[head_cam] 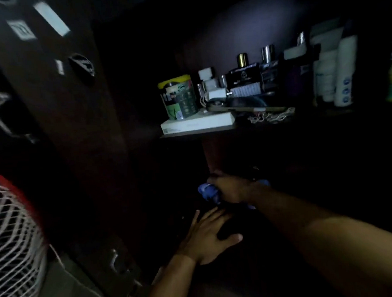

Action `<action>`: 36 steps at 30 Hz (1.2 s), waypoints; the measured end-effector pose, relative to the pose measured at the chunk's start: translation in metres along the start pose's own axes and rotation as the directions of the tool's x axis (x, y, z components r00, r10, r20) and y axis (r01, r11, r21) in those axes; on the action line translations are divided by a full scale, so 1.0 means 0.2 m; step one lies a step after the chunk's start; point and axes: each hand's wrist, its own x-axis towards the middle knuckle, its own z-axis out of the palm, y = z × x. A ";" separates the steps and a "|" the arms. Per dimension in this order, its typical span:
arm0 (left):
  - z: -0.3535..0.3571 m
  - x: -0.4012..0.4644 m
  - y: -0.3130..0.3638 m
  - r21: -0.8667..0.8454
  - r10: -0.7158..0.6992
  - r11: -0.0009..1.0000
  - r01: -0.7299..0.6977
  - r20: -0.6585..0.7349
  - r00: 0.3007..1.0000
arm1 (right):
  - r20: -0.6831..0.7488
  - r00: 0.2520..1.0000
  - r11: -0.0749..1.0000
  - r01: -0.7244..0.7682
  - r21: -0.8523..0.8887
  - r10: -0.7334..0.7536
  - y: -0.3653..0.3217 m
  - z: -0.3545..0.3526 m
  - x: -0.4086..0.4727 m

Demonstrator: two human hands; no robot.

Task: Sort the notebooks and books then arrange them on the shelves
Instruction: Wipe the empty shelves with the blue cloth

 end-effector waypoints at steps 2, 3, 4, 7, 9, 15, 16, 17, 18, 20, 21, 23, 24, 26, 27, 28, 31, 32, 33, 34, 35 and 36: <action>0.00 -0.02 0.01 -0.063 -0.066 0.996 0.061 -0.077 0.995 | -0.045 0.999 1.000 0.015 -0.025 -0.016 -0.10 -0.08 -0.09; -0.01 -0.05 0.03 -0.160 -0.111 0.983 0.092 -0.117 0.987 | -0.074 0.997 1.000 0.007 -0.010 -0.008 -0.14 -0.11 -0.15; -0.03 -0.09 0.06 -0.314 -0.157 0.944 0.099 -0.165 0.974 | -0.131 0.991 0.999 0.008 0.042 -0.003 -0.22 -0.17 -0.23; -0.10 -0.18 0.17 -0.728 -0.292 0.680 -0.081 -0.371 0.882 | -0.271 0.963 0.996 0.020 0.087 0.004 -0.33 -0.31 -0.42; -0.17 -0.23 0.27 -0.766 -0.339 0.602 -0.224 -0.499 0.797 | -0.287 0.956 0.990 -0.018 0.143 0.059 -0.37 -0.39 -0.55; -0.66 -0.40 0.49 -0.755 -0.194 0.596 -0.275 -0.467 0.863 | -0.277 0.959 0.995 -0.035 0.096 0.060 -0.54 -0.60 -0.80; -0.74 -0.42 0.52 -0.726 -0.159 0.648 -0.231 -0.426 0.891 | -0.270 0.962 0.995 -0.016 0.096 0.041 -0.58 -0.63 -0.84; -0.82 -0.44 0.55 -0.702 -0.131 0.683 -0.202 -0.390 0.911 | -0.267 0.963 0.995 0.000 0.103 0.028 -0.63 -0.67 -0.89; -0.88 -0.45 0.58 -0.692 -0.116 0.698 -0.184 -0.363 0.925 | -0.264 0.964 0.993 0.011 0.114 0.020 -0.66 -0.71 -0.92; -0.99 -0.46 0.66 -0.671 -0.128 0.723 -0.163 -0.361 0.924 | -0.276 0.961 0.993 0.025 0.117 0.009 -0.73 -0.78 -0.98; -1.04 -0.47 0.70 -0.648 -0.126 0.744 -0.161 -0.372 0.920 | -0.291 0.957 0.993 0.015 0.119 0.020 -0.75 -0.81 -1.01; -1.14 -0.47 0.76 -0.570 -0.108 0.804 -0.168 -0.418 0.902 | -0.312 0.949 0.988 -0.004 0.155 0.053 -0.78 -0.87 -1.06; -1.19 -0.48 0.79 -0.550 -0.114 0.819 -0.164 -0.436 0.893 | -0.313 0.948 0.984 0.001 0.180 0.056 -0.78 -0.89 -1.08; -1.29 -0.49 0.83 -0.590 -0.120 0.786 -0.186 -0.440 0.890 | -0.324 0.946 0.976 0.046 0.215 0.027 -0.79 -0.91 -1.12; -1.34 -0.51 0.86 -0.616 -0.099 0.755 -0.223 -0.444 0.890 | -0.343 0.939 0.970 0.076 0.230 0.007 -0.80 -0.90 -1.13; -1.38 -0.52 0.89 -0.624 -0.061 0.733 -0.272 -0.458 0.887 | -0.371 0.929 0.963 0.110 0.245 -0.012 -0.81 -0.90 -1.13; -1.46 -0.54 0.96 -0.612 0.022 0.687 -0.393 -0.522 0.853 | -0.466 0.885 0.936 0.170 0.308 -0.007 -0.90 -0.89 -1.12; -1.49 -0.54 0.97 -0.611 0.024 0.671 -0.419 -0.548 0.836 | -0.504 0.864 0.930 0.169 0.326 0.020 -0.93 -0.89 -1.11; -1.51 -0.53 0.97 -0.615 0.021 0.648 -0.450 -0.576 0.817 | -0.538 0.841 0.925 0.163 0.343 0.051 -0.97 -0.91 -1.09; -1.52 -0.53 0.96 -0.635 0.006 0.607 -0.479 -0.598 0.801 | -0.569 0.818 0.917 0.162 0.366 0.083 -1.00 -0.93 -1.07; -1.52 -0.54 0.94 -0.661 -0.021 0.558 -0.502 -0.616 0.787 | -0.593 0.797 0.908 0.161 0.388 0.112 -1.03 -0.95 -1.04; -1.50 -0.55 0.91 -0.682 -0.063 0.503 -0.530 -0.641 0.765 | -0.610 0.780 0.897 0.163 0.411 0.138 -1.06 -0.98 -1.02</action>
